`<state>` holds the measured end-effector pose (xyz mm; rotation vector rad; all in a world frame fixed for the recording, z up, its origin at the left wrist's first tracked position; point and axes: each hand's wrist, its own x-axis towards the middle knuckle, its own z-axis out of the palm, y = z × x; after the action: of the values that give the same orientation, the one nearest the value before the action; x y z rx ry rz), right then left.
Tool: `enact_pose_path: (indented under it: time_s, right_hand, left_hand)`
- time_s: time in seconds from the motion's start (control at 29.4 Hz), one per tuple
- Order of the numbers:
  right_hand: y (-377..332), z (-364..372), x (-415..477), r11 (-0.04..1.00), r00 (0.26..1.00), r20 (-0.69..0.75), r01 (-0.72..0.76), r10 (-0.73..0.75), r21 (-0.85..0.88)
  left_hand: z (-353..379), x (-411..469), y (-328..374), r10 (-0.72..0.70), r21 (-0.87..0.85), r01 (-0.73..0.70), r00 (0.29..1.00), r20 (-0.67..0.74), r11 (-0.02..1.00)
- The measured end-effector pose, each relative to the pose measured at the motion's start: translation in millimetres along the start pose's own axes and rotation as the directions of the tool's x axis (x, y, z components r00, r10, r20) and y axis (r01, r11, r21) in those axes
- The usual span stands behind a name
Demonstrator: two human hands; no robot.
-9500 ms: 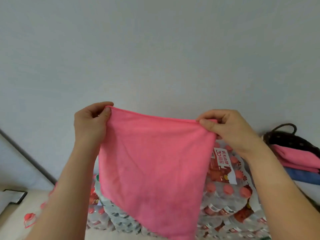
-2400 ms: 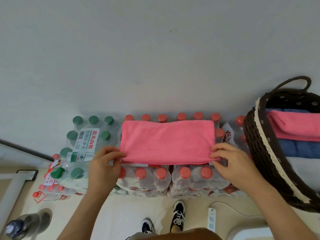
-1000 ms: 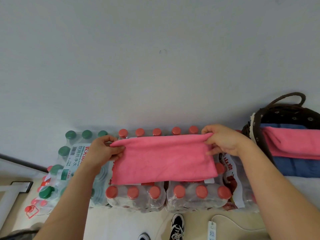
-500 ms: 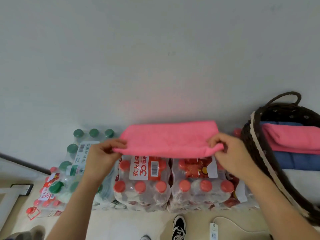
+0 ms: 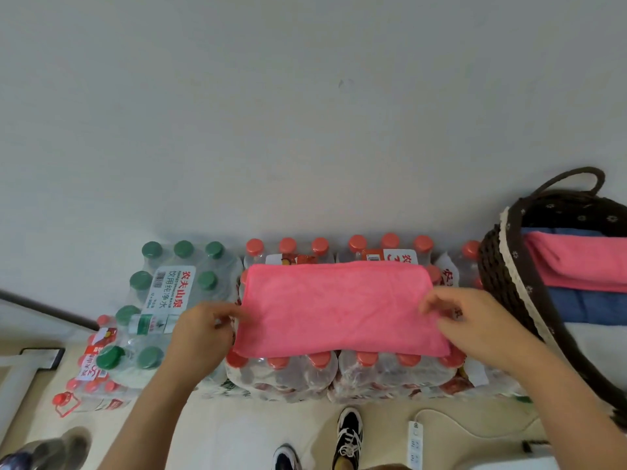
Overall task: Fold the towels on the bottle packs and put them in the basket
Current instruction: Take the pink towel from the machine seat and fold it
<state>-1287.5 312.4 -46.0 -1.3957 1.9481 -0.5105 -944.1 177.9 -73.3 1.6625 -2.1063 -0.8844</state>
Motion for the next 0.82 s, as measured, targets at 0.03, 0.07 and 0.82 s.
enact_pose_path:
  time_s: [0.03,0.07,0.82]
  right_hand:
    - [-4.8,-0.8,8.4,1.000,0.998,-0.055,0.016,-0.015,0.003]
    - [-8.8,-0.4,17.9,0.999,0.994,-0.103,0.036,-0.037,-0.006]
    - [-5.4,3.2,80.4,0.960,0.994,0.002,0.105,-0.108,-0.260]
  left_hand:
    - [1.4,7.7,5.5,0.009,0.029,-0.008,0.998,-0.063,1.000]
    - [4.3,16.3,11.5,0.031,0.035,-0.028,0.994,-0.107,0.999]
    - [16.5,68.4,25.0,0.043,0.137,-0.049,0.998,0.044,0.989]
